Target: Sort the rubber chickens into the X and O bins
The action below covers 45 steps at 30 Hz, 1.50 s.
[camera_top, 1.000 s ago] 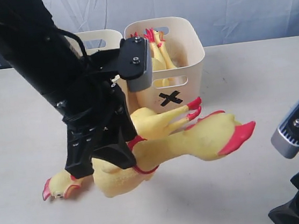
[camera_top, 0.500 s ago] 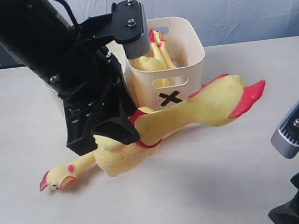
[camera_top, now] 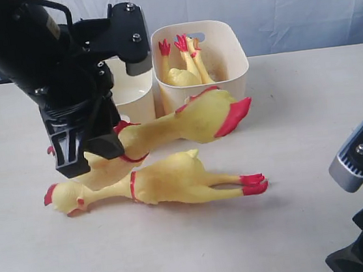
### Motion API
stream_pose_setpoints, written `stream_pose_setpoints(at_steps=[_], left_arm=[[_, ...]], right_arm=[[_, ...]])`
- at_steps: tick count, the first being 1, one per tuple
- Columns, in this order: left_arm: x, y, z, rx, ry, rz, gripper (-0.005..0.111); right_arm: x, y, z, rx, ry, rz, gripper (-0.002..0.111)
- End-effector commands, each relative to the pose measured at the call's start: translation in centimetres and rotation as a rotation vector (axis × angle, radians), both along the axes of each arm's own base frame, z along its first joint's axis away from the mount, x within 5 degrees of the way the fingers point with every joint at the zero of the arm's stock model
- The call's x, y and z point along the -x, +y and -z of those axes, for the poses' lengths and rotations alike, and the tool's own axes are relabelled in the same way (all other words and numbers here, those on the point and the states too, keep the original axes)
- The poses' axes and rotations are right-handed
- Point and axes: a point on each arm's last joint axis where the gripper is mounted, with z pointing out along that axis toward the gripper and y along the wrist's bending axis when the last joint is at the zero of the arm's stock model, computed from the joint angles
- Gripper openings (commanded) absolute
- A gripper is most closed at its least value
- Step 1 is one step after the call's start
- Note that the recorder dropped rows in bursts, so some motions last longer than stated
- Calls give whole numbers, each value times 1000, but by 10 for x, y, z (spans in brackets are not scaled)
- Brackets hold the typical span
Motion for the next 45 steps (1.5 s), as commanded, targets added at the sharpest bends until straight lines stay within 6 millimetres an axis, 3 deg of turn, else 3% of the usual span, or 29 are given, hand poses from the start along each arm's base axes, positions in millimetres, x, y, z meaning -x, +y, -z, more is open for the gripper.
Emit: stream_pose_setpoints(at_steps=[1,13,27,36,41,45], left_arm=[[0,8,-11,-31,-70,-47,0],[2,21,-23,-73,-159,-93,0],[8,11,-22,21,-73,-62,0],[2,-5,-6,57,-6,25,0],[-2,-9,1,55,10,23,13],[-7,-16,6,87,11,16,32]], right_arm=[[1,0,0,-9,-7,-1,58],[1,-1,0,-7,-6,-1,58],[1,0,0,-9,-7,-1,58],[1,0,0,-9,-7,-1,58],[1,0,0,-9,-7,-1,58],[1,0,0,-9,-7,-1,58]])
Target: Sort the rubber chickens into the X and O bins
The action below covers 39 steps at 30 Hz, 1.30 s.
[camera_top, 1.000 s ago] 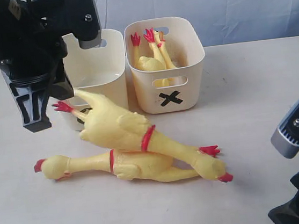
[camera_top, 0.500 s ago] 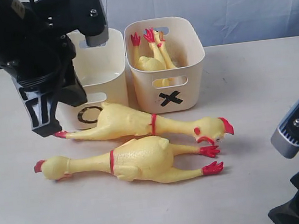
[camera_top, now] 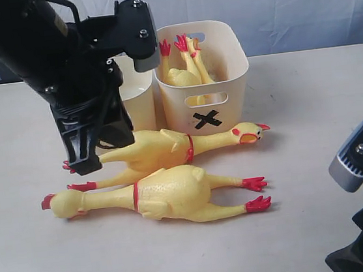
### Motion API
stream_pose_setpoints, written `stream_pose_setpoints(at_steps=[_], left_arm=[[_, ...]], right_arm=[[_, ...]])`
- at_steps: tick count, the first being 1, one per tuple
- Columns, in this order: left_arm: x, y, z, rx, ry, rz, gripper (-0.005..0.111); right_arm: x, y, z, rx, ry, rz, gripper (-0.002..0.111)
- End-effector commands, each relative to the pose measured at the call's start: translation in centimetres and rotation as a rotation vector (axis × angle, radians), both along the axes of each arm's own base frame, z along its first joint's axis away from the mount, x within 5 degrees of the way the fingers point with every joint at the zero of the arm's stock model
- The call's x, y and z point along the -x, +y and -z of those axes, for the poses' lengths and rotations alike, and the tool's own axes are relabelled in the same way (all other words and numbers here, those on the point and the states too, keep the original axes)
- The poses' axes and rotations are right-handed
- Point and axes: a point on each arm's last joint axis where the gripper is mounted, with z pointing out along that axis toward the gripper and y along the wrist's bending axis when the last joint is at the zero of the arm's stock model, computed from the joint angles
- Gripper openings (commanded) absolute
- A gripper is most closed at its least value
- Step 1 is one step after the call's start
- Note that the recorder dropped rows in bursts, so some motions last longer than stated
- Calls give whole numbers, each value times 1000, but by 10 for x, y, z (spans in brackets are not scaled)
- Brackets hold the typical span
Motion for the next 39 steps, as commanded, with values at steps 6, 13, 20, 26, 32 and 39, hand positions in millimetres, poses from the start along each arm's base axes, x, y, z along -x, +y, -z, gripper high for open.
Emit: stream_pose_setpoints(at_steps=[6,13,20,26,32,39], left_arm=[[-16,-13,18,0,-19,-8,47],[-34,-18,53,-115,30,-73,47],[-51,-17,82,-234,17,-181,47],[-66,-16,94,-288,-80,-231,47],[-72,-16,93,-274,-140,-266,47],[-73,-16,101,-299,-107,-319,64]], right_arm=[[1,-1,0,-6,-4,-1,58],[1,-1,0,-6,-4,-1,58],[1,-1,0,-6,-4,-1,58],[1,-1,0,-6,-4,-1,58],[1,-1,0,-6,-1,-1,58],[1,-1,0,-5,0,-1,58]])
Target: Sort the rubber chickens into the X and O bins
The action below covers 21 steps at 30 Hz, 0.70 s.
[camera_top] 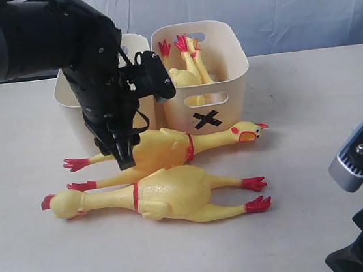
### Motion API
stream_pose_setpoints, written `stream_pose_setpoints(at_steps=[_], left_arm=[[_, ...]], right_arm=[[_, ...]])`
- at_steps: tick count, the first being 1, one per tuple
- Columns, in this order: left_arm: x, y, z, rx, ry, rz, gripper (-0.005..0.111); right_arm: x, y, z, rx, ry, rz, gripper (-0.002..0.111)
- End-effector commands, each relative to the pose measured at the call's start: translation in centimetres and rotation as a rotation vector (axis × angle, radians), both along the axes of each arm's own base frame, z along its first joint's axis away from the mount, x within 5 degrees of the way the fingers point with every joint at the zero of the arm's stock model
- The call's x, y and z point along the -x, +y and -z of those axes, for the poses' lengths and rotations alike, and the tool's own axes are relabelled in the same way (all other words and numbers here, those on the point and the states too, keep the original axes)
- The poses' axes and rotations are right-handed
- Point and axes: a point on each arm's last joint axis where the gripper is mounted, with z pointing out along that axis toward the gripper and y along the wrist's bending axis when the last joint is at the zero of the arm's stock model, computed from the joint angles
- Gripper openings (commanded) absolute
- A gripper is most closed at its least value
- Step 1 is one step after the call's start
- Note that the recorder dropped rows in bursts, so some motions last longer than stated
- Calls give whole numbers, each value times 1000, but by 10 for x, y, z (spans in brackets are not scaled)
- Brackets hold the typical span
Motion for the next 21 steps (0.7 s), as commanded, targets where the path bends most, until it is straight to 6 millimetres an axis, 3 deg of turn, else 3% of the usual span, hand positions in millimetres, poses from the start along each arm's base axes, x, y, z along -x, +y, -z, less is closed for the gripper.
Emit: stream_pose_setpoints(at_steps=[1,21], left_arm=[[1,0,6,-22,25,-40,64],[-7,-6,30,-52,40,-28,63]], right_arm=[[1,-1,0,-5,0,-1,58],[3,-1,1,1,16,0,58]])
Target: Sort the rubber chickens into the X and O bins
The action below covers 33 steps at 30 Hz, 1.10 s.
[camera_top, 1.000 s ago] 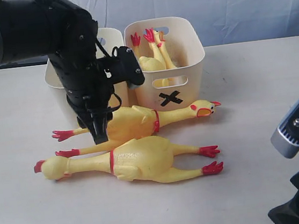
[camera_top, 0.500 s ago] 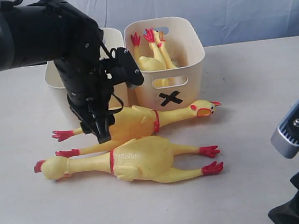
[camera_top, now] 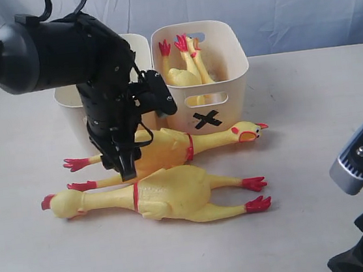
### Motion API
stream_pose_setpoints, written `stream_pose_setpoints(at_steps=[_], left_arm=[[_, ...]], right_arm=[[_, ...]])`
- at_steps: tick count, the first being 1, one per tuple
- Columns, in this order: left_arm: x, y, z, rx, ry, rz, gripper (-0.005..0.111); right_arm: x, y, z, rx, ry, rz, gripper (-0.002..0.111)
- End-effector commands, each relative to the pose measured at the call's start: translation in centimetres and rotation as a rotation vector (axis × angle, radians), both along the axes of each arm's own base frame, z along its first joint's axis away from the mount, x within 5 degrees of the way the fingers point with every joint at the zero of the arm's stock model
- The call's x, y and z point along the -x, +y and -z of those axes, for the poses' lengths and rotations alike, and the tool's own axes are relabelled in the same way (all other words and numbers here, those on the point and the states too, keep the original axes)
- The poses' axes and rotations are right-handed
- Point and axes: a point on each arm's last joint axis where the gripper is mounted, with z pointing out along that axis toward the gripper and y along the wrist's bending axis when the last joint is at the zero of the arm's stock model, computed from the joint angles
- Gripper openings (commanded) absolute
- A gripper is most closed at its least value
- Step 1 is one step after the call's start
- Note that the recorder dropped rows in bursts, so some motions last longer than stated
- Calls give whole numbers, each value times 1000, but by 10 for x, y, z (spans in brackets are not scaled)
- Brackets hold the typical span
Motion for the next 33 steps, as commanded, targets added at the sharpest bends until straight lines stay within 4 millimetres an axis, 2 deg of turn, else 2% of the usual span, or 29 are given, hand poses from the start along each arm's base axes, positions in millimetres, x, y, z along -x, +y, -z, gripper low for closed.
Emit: stream_pose_setpoints(at_steps=[1,6,14,16,17,18,20,23,26,33], left_arm=[[-1,-4,2,24,-14,0,62],[-3,-5,5,27,-11,-1,56],[-4,-6,23,-11,41,-9,55],[-4,-5,25,-18,48,-10,45],[-3,-5,25,-19,49,-11,35],[-4,-5,25,-22,47,-9,30],[-4,-5,25,-24,48,-9,13],[-3,-4,25,-38,59,-13,0],[-1,-1,24,-68,77,-18,0],[4,4,2,-53,53,-27,0]], right_arm=[[1,-1,0,-3,1,-1,58],[1,-1,0,-3,1,-1,58],[2,-1,0,0,4,-1,58],[2,-1,0,2,6,-1,58],[2,-1,0,2,6,-1,58],[2,-1,0,2,6,-1,58],[2,-1,0,2,6,-1,58],[2,-1,0,2,6,-1,58],[2,-1,0,2,6,-1,58],[2,-1,0,0,4,-1,58]])
